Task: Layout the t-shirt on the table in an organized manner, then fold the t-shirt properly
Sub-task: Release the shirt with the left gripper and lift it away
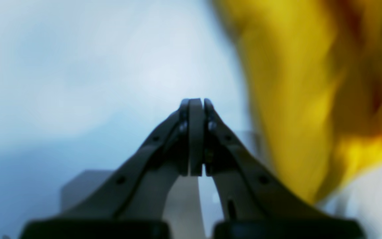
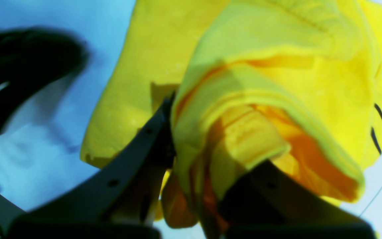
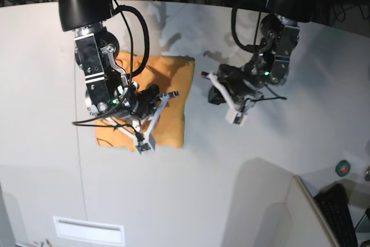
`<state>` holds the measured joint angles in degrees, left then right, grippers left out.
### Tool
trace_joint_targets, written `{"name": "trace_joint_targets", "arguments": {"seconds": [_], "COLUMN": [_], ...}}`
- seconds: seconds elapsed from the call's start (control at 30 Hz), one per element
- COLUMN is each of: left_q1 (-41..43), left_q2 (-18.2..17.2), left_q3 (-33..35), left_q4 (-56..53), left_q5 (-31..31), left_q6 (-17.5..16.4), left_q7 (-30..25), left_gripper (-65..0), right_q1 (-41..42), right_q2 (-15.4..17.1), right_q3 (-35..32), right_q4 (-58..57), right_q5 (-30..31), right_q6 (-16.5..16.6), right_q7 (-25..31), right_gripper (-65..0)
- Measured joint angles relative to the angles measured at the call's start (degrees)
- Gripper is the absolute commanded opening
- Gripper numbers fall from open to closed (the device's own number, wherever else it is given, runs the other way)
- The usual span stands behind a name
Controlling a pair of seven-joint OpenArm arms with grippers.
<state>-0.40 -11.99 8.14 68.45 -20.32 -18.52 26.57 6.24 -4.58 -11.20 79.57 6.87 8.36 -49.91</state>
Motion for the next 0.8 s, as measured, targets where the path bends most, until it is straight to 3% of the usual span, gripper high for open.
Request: {"name": "trace_joint_targets", "arguments": {"seconds": [0.1, 0.17, 0.23, 0.3, 0.4, 0.53, 0.8], "left_q1": [6.6, 9.4, 10.9, 11.2, 12.6, 13.3, 12.9], "left_q2": [-1.6, -2.3, -1.9, -1.6, -2.3, -2.8, -2.3], "left_q3": [-10.4, -17.9, -26.2, -33.8, -42.0, -46.1, -46.2], "left_q4": [6.4, 9.5, 11.2, 11.5, 11.4, 11.2, 11.1], "left_q5": [0.1, 0.6, 0.1, 0.2, 0.6, 0.6, 0.5], "left_q6": [-0.6, -5.2, -9.5, -13.0, -14.5, -16.8, -16.9], "left_q7": [1.6, 4.4, 6.9, 10.1, 11.4, 11.8, 11.6], "left_gripper": [-65.0, -65.0, -65.0, -65.0, -65.0, -65.0, -65.0], "right_q1": [-0.2, -0.2, -0.3, -0.3, -0.5, -0.6, -0.6], "right_q2": [0.0, 0.0, -0.2, -0.2, -0.2, -0.8, -1.7], "right_q3": [0.0, 0.0, 0.0, 0.0, 0.1, 0.1, -0.2], "right_q4": [-0.1, -0.1, -0.1, -0.1, -0.1, -0.1, -0.1], "right_q5": [0.1, 0.1, 0.2, 0.4, 0.2, 0.1, 0.3], "right_q6": [0.0, 0.0, -0.1, -0.1, -0.1, -0.1, 0.0], "right_q7": [0.2, 0.2, 0.2, 0.2, 0.3, 0.2, 0.2], "right_gripper": [-64.1, -50.1, -40.7, -39.5, -38.9, -39.2, -39.5]}}
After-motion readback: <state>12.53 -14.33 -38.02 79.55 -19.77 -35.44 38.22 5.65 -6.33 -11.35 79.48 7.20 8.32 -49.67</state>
